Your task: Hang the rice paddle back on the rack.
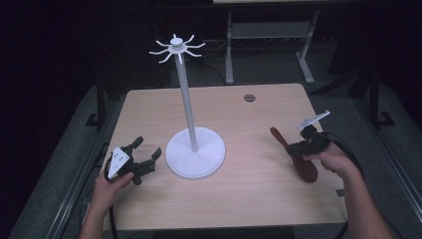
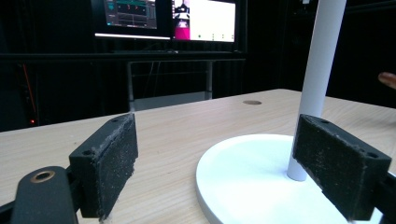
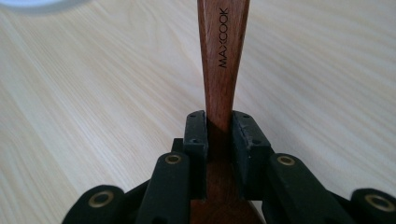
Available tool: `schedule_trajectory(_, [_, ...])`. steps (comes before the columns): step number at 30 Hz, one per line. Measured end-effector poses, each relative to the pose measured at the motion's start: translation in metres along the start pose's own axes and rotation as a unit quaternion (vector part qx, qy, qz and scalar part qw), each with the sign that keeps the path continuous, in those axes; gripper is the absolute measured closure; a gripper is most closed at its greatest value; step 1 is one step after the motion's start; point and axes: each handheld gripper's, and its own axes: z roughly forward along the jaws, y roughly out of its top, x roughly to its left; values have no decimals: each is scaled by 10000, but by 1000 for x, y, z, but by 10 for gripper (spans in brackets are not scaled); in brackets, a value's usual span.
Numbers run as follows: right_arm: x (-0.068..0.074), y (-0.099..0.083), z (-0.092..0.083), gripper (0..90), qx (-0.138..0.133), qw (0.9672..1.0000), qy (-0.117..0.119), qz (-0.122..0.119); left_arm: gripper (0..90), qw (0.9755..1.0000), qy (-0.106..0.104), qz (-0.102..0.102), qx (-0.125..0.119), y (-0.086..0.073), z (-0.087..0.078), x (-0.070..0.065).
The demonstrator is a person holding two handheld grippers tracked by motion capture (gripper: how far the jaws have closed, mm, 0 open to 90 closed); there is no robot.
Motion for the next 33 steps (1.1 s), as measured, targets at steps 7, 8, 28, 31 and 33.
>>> schedule_trajectory(7, [9,-2,-7,765,-452,9989,100,55,134,10000,-1,9,1,0,0,0])
schedule_trajectory(8, [10,-2,-8,766,-500,9987,101,51,134,10000,2,-1,-4,0,0,0])
schedule_trajectory(28, [22,-11,-26,771,-2133,9764,331,74,134,10000,0,21,21,0,0,0])
schedule_trajectory(31, [22,-13,-26,772,-2363,9708,388,143,134,10000,1,16,18,0,0,0])
schedule_trajectory(33, [23,-13,-27,772,-2459,9683,419,167,134,10000,4,12,16,0,0,0])
